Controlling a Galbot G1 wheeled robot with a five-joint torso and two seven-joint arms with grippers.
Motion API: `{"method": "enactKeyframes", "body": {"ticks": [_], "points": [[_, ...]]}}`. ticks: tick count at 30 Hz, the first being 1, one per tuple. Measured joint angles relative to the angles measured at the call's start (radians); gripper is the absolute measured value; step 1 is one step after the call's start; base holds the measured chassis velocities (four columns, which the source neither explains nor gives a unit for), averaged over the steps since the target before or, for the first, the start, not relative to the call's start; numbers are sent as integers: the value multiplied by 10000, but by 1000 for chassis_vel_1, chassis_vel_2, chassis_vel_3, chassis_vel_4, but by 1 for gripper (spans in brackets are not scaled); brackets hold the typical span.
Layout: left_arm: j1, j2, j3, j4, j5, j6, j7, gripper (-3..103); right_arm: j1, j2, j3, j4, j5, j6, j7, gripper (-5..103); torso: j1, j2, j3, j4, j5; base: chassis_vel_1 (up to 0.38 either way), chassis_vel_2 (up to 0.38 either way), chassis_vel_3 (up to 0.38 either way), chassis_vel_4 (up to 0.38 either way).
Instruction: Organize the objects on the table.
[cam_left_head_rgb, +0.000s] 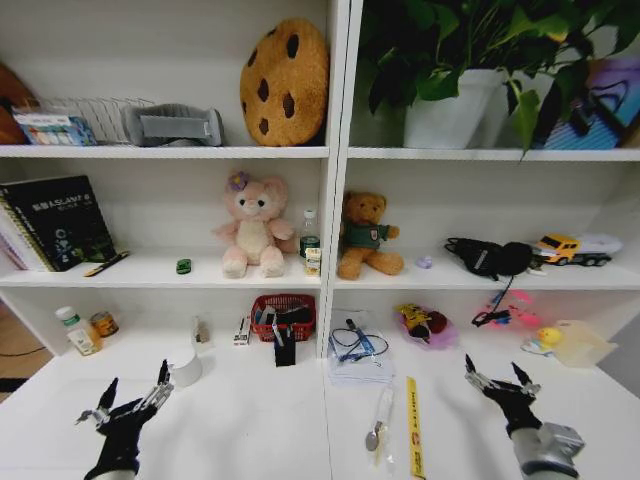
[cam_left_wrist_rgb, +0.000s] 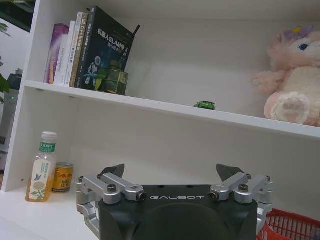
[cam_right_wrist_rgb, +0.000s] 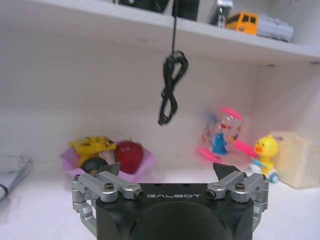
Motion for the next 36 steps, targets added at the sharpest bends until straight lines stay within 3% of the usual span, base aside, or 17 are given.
{"method": "enactKeyframes", "body": {"ticks": [19,28,31,32,36], "points": [[33,-45,6,-116,98,56,-29,100,1436,-509,-127,-2320,934,-11,165,102,0,0,0,5,-1,0,0,0,0],[19,-24,59,-183,163,118,-63,100,1649,-509,-471,-2869,877,106,-7,79,0,1,0,3,-1,0,0,0,0],[15,-6,68,-181,184,121,-66,100,1668,-478,-482,-2907,860,158,-9,62,0,1,0,4,-1,0,0,0,0],[15,-6,68,-181,184,121,-66,100,1668,-478,-482,-2907,860,158,-9,62,0,1,0,4,-1,0,0,0,0],[39,10,62,-161,175,111,-60,100,1608,-452,-440,-2936,846,290,-9,46,0,1,0,3,-1,0,0,0,0]]}}
